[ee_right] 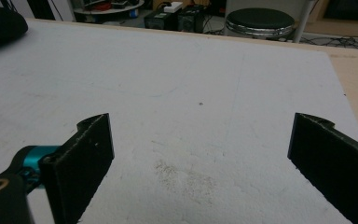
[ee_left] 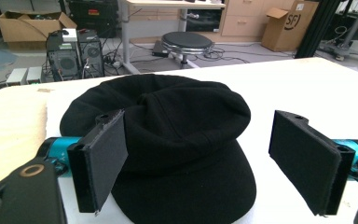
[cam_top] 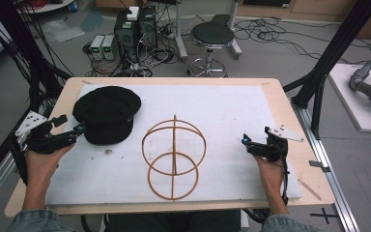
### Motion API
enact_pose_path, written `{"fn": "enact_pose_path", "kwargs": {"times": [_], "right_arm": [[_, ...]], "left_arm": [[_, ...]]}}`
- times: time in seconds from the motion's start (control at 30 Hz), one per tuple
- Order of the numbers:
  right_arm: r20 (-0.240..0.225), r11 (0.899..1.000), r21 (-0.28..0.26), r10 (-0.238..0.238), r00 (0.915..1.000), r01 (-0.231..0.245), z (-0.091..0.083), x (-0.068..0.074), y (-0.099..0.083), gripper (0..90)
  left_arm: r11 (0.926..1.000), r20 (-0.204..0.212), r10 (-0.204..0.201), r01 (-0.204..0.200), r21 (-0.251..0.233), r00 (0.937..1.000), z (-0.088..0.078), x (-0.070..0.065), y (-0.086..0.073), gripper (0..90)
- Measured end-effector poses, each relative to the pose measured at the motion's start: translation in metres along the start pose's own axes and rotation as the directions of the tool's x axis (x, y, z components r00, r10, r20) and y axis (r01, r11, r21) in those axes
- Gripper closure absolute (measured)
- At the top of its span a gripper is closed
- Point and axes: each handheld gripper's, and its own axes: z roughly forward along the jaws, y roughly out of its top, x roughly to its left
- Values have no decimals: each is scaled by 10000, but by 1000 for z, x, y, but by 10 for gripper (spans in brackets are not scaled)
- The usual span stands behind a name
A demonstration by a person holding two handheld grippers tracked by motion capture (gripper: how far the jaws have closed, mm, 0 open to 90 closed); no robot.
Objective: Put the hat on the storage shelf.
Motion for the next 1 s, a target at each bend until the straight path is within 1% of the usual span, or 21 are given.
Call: {"fn": "enact_pose_path", "kwargs": {"times": [0.1,0.2,0.37,0.6,0.77,0.93,0.97,1.0], "right_arm": [[-41,10000,56,69,10000,-69,0,1,0,64],[29,10000,-7,-46,10000,46,1,0,0,64],[39,10000,23,9,10000,-9,0,2,0,64],[83,9998,77,-205,9998,204,0,3,0,64],[100,9997,143,-205,9997,204,-1,3,0,64],[98,9996,157,-227,9997,225,-1,3,0,64],[80,9996,134,-252,9997,251,-1,3,0,64],[81,9996,129,-258,9996,257,-1,3,0,64]], "left_arm": [[10000,13,-5,5,5,10000,0,0,0,197],[10000,-3,-8,8,-17,10000,0,-1,0,200],[10000,-2,-12,12,-58,10000,-1,-1,0,201],[9997,-16,-30,30,-230,10000,-1,-1,3,201],[9998,-36,31,-31,-202,10000,3,-2,6,202],[9997,-127,137,-140,-209,9998,11,-3,11,202],[9997,-146,106,-109,-224,9998,13,-3,11,202],[9997,-185,170,-173,-149,9997,16,-4,13,202]]}}
